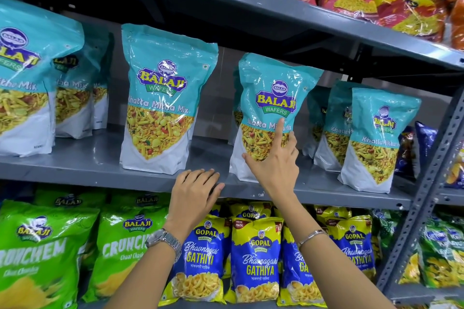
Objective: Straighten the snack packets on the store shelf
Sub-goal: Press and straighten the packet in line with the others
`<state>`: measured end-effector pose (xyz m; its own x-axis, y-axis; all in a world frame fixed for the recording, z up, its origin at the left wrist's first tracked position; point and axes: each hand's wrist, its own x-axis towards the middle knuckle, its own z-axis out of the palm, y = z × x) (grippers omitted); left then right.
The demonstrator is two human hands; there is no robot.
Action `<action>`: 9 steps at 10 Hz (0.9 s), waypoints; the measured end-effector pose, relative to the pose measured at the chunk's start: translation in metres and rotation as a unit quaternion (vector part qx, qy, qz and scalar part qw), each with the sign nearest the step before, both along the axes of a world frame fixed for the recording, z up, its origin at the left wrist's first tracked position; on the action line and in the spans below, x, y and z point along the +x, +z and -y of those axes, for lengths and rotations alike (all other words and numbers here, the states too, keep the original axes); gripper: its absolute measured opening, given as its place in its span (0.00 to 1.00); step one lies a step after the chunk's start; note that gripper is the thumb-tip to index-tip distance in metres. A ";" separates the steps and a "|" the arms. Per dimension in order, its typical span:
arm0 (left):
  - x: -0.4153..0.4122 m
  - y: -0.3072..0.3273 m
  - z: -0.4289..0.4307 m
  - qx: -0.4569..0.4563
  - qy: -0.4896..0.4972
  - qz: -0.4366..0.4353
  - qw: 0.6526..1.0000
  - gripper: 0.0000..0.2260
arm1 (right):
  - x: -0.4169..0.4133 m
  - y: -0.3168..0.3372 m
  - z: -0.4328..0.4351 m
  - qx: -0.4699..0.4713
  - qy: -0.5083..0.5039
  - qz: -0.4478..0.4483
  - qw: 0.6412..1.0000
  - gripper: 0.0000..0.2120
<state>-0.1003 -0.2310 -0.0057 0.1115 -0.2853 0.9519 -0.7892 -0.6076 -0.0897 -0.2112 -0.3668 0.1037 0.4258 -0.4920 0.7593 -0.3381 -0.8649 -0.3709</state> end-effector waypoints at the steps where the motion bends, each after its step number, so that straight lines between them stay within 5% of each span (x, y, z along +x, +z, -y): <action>1: 0.000 0.000 0.000 0.001 0.002 -0.001 1.000 0.17 | 0.001 -0.001 0.000 0.000 -0.001 0.001 1.000 0.51; 9: 0.000 0.000 0.000 0.009 0.004 -0.018 1.000 0.15 | -0.002 0.000 0.006 0.015 0.022 0.008 1.000 0.51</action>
